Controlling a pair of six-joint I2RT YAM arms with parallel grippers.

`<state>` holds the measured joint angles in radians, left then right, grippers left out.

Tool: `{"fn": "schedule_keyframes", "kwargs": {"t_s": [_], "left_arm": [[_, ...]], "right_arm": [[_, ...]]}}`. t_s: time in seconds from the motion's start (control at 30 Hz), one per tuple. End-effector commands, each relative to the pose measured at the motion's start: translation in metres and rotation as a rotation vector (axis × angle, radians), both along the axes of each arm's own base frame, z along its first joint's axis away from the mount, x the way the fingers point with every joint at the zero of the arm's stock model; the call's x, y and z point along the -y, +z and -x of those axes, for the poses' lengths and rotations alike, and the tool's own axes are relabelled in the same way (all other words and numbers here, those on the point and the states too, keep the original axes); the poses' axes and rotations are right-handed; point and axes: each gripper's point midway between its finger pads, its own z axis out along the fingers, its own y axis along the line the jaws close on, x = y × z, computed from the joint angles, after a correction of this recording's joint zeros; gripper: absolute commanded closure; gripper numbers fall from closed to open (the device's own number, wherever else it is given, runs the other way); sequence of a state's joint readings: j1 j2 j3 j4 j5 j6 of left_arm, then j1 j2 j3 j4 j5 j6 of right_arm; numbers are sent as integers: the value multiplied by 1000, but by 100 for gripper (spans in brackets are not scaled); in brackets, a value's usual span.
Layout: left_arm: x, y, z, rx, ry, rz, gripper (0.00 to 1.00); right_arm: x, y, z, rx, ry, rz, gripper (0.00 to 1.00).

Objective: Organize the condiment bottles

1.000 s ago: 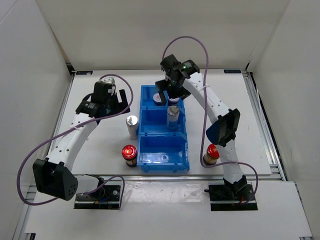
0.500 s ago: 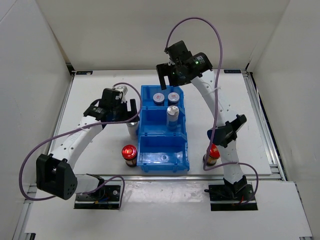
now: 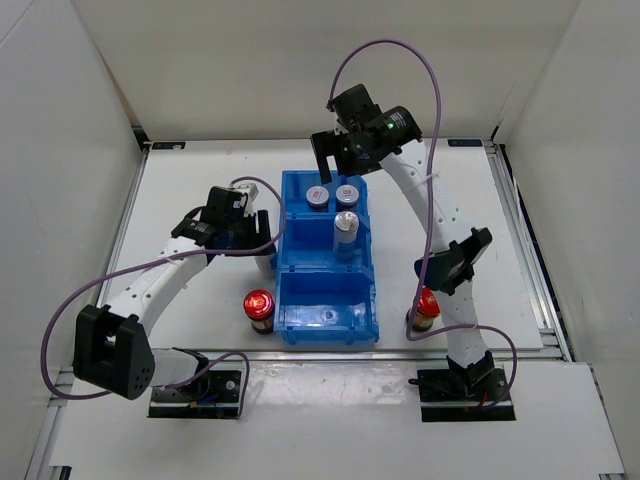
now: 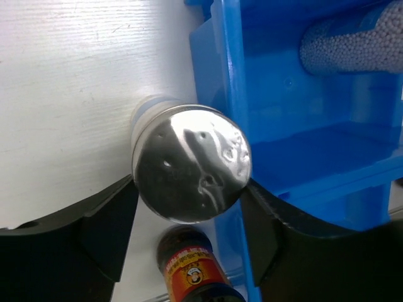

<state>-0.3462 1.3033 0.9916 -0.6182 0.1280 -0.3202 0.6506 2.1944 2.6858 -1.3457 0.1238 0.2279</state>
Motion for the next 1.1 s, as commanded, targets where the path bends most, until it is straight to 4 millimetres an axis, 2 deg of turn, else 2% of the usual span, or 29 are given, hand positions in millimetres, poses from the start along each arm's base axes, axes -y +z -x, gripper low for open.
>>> {"fn": "schedule_keyframes", "kwargs": {"t_s": [0.0, 0.2, 0.37, 0.43, 0.5, 0.53, 0.67, 1.07], "left_arm": [[2, 5, -3, 33, -10, 12, 28], [2, 5, -3, 33, -10, 12, 41], [0, 8, -4, 44, -4, 8, 66], [-5, 22, -13, 97, 20, -16, 78], [-15, 26, -17, 106, 59, -60, 85], [-18, 35, -21, 130, 65, -75, 89], [-27, 54, -29, 181, 94, -114, 89], [-29, 59, -34, 198, 103, -131, 89]], "right_arm": [[30, -15, 44, -165, 11, 113, 0], [32, -14, 44, -163, 6, 121, 0], [33, -13, 46, -163, 6, 121, 0], [34, -15, 47, -170, 6, 127, 0], [34, -15, 47, -170, 6, 127, 0], [34, -15, 47, -170, 6, 127, 0], [33, -19, 45, -177, 6, 132, 0], [32, -21, 44, -180, 6, 134, 0]]}}
